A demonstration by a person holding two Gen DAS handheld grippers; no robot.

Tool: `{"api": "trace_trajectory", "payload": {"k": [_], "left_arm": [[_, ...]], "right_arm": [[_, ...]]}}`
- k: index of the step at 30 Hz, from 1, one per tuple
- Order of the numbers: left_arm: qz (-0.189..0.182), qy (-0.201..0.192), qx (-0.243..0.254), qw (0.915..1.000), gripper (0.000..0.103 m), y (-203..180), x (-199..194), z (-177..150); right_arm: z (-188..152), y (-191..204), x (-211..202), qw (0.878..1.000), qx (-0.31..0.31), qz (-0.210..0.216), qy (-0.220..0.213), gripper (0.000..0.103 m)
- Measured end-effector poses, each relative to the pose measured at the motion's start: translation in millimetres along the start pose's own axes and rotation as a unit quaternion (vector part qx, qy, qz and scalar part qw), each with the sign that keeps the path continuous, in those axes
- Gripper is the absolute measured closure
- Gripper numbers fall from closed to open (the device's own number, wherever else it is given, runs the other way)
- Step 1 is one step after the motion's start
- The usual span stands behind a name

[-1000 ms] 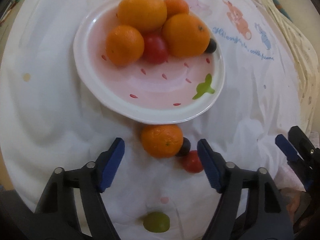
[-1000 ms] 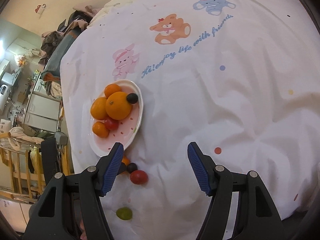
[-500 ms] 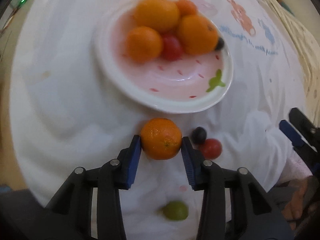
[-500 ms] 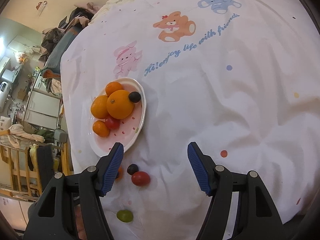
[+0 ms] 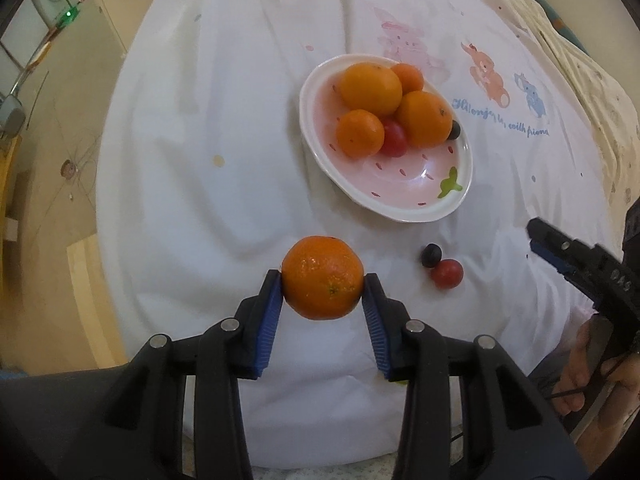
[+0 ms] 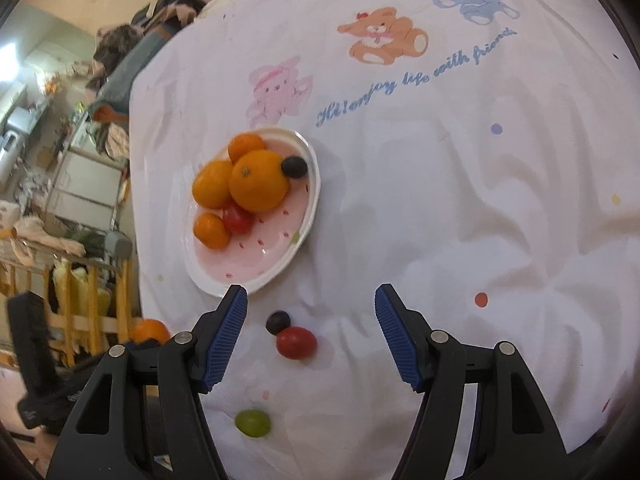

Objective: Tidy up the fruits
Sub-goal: 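Grasp a second dark plum with the right gripper while the left gripper holds the tangerine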

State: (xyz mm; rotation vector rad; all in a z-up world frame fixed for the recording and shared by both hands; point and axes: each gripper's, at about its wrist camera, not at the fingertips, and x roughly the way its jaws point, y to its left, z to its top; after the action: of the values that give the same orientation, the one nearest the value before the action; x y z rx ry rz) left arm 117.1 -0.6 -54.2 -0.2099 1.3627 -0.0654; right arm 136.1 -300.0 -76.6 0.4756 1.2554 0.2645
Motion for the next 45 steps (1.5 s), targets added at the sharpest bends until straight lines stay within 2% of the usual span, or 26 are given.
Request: {"api": "trace_trajectory", "payload": {"k": [6, 10, 17, 20, 22, 28, 30, 33, 36, 39, 41, 45], "left_arm": [[0.006, -0.025, -0.013, 0.9996, 0.067, 8, -2, 3], [-0.005, -0.036, -0.030, 0.9989, 0.067, 16, -9, 8], [-0.026, -0.025, -0.037, 0.9987, 0.067, 15, -9, 6], [-0.034, -0.026, -0.040, 0.9983, 0.067, 15, -11, 6], [-0.038, -0.025, -0.045, 0.9980, 0.067, 16, -12, 7], [-0.037, -0.028, -0.052, 0.9976, 0.067, 18, -13, 12], [-0.039, -0.029, -0.054, 0.9973, 0.067, 20, -14, 13], [-0.040, -0.029, -0.054, 0.9973, 0.067, 21, -14, 13], [-0.039, -0.030, -0.055, 0.9973, 0.067, 21, -14, 13], [-0.041, -0.027, -0.058, 0.9971, 0.067, 22, -13, 15], [-0.042, -0.026, -0.059, 0.9970, 0.067, 22, -13, 16], [-0.040, -0.029, -0.057, 0.9971, 0.067, 23, -13, 17]], "right_arm": [[-16, 12, 25, 0.998, -0.047, -0.029, 0.043, 0.033], [-25, 23, 40, 0.993, -0.084, -0.049, 0.065, 0.033], [-38, 47, 67, 0.980, -0.160, -0.087, 0.084, 0.034], [-40, 59, 72, 0.973, -0.193, -0.100, 0.077, 0.036], [-39, 71, 77, 0.965, -0.227, -0.103, 0.078, 0.040], [-38, 106, 102, 0.918, -0.350, -0.131, 0.136, 0.058], [-35, 108, 115, 0.900, -0.374, -0.150, 0.165, 0.062], [-33, 111, 128, 0.884, -0.395, -0.158, 0.192, 0.066], [-30, 113, 129, 0.881, -0.401, -0.152, 0.199, 0.077], [-29, 115, 130, 0.878, -0.407, -0.148, 0.203, 0.077], [-26, 114, 128, 0.881, -0.402, -0.143, 0.203, 0.078], [-18, 111, 113, 0.898, -0.379, -0.114, 0.191, 0.078]]}}
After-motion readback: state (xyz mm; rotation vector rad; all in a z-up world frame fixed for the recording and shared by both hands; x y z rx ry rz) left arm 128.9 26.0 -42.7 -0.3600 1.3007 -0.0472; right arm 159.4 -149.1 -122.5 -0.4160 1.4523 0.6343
